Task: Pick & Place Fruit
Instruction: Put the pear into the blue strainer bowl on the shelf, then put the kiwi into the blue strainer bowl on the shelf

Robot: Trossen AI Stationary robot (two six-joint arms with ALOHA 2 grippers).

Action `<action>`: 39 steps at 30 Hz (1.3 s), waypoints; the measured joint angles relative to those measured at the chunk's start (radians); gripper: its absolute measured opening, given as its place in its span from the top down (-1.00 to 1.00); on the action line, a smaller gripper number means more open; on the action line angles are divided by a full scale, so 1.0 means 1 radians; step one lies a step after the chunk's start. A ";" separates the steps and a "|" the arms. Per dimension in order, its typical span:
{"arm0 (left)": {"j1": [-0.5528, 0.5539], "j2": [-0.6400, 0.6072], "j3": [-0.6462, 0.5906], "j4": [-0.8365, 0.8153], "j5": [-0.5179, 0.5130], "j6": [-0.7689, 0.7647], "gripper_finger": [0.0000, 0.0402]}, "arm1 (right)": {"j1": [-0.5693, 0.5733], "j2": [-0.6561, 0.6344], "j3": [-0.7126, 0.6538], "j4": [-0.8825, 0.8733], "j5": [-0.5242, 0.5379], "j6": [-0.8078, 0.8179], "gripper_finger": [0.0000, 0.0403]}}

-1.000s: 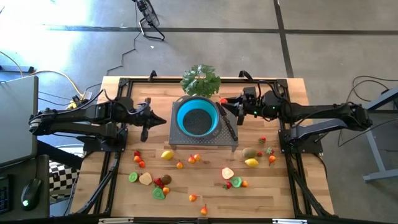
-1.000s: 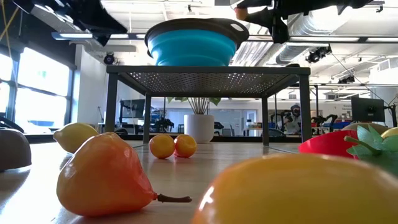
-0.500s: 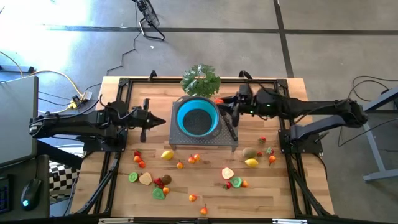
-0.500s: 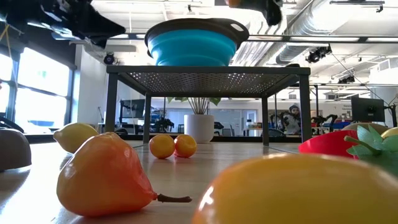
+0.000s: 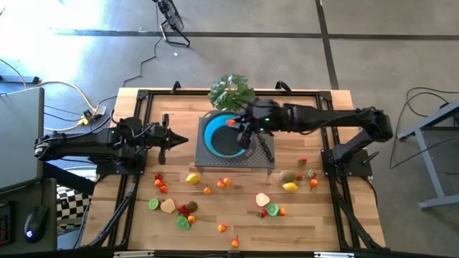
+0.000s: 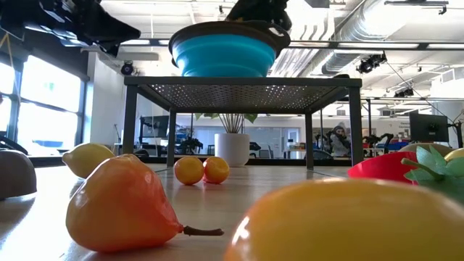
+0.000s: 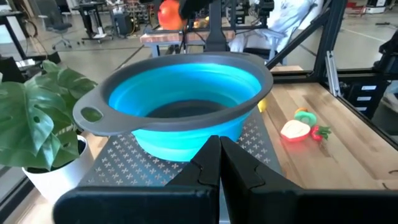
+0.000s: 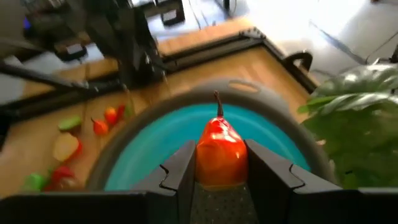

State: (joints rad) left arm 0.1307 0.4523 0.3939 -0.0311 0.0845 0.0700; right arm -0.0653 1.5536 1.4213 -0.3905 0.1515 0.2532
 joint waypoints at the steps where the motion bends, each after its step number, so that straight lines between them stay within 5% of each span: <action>1: 0.000 0.003 0.000 0.001 0.001 0.000 1.00 | 0.000 0.019 0.014 -0.015 -0.004 -0.007 0.43; 15: 0.000 0.003 0.000 -0.001 0.002 -0.022 1.00 | -0.012 0.123 0.039 -0.128 -0.049 -0.054 0.42; 27: 0.000 0.003 0.000 -0.001 0.002 -0.023 1.00 | -0.012 0.106 0.039 -0.134 -0.048 -0.100 -0.01; 39: 0.000 0.004 0.000 -0.002 -0.001 -0.023 1.00 | 0.000 -0.132 0.039 -0.288 -0.056 -0.048 0.45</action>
State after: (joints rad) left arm 0.1307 0.4561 0.3943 -0.0326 0.0834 0.0471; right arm -0.0651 1.4220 1.4605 -0.6789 0.0956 0.2048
